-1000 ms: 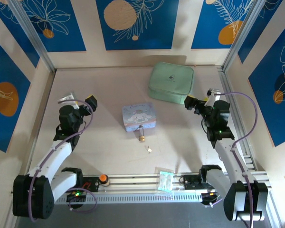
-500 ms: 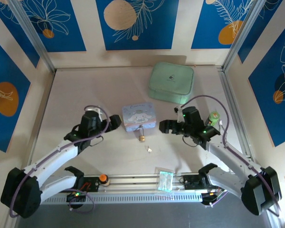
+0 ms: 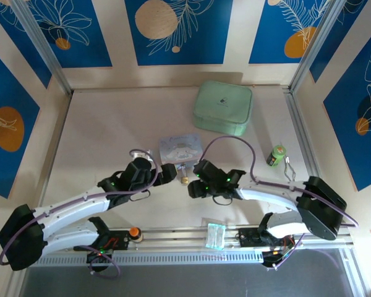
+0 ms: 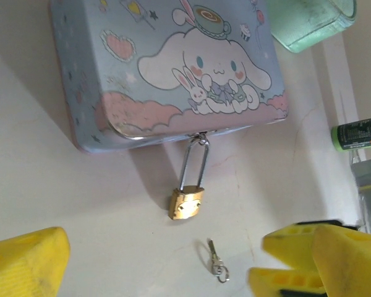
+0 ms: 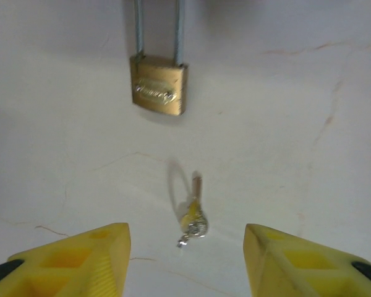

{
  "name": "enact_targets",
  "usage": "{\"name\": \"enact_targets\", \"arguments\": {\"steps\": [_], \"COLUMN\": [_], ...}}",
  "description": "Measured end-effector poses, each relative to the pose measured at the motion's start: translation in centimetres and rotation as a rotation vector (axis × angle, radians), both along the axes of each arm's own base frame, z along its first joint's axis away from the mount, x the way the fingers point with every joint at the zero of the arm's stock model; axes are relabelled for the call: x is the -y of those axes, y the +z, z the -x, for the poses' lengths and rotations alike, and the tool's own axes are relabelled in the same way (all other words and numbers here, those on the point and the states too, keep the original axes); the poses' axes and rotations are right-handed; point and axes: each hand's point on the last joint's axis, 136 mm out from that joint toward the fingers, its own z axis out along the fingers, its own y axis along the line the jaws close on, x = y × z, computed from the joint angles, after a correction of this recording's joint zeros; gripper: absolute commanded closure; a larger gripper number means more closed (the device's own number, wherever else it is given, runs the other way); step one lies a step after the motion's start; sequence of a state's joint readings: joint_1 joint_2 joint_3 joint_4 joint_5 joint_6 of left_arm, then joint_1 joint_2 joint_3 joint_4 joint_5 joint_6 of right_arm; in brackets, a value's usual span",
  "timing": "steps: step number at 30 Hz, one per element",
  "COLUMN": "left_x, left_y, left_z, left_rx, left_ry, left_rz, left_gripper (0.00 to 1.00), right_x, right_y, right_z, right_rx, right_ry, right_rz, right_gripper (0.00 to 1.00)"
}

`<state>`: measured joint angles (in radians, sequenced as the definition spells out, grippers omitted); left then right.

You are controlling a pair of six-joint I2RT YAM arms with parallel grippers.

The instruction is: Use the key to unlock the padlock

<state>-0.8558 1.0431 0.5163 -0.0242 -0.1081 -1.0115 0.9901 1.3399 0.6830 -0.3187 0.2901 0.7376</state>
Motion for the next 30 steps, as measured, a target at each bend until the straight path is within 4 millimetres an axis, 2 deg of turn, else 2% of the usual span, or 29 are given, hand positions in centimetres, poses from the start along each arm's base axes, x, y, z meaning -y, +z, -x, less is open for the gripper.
{"name": "enact_targets", "arguments": {"steps": [4, 10, 13, 19, 22, 30], "left_x": [0.2, 0.0, 0.1, 0.0, 0.0, -0.1], "left_y": [-0.5, -0.5, -0.8, -1.5, -1.6, -1.8], "left_z": [0.4, 0.3, 0.3, 0.5, 0.5, 0.6], "left_rx": [-0.019, -0.028, -0.036, -0.05, -0.053, -0.055], "left_ry": [0.044, 0.097, 0.105, 0.114, 0.117, 0.119], "left_rz": [0.027, 0.051, 0.054, 0.045, 0.044, 0.038], "left_gripper": [0.0, 0.0, 0.0, 0.0, 0.0, 0.0], "right_x": [-0.6, 0.1, -0.1, -0.2, 0.1, 0.4], "right_y": [-1.0, -1.9, -2.1, -3.1, -3.7, -3.8], "right_z": [0.4, 0.2, 0.1, 0.3, 0.5, 0.5], "right_rx": [-0.011, -0.013, -0.018, -0.035, -0.047, -0.03], "right_ry": [-0.022, -0.077, -0.084, -0.087, -0.095, -0.108], "right_rz": [0.036, 0.085, 0.079, 0.1, 0.123, 0.152], "right_gripper": [0.61, 0.64, 0.69, 0.7, 0.76, 0.85]}}
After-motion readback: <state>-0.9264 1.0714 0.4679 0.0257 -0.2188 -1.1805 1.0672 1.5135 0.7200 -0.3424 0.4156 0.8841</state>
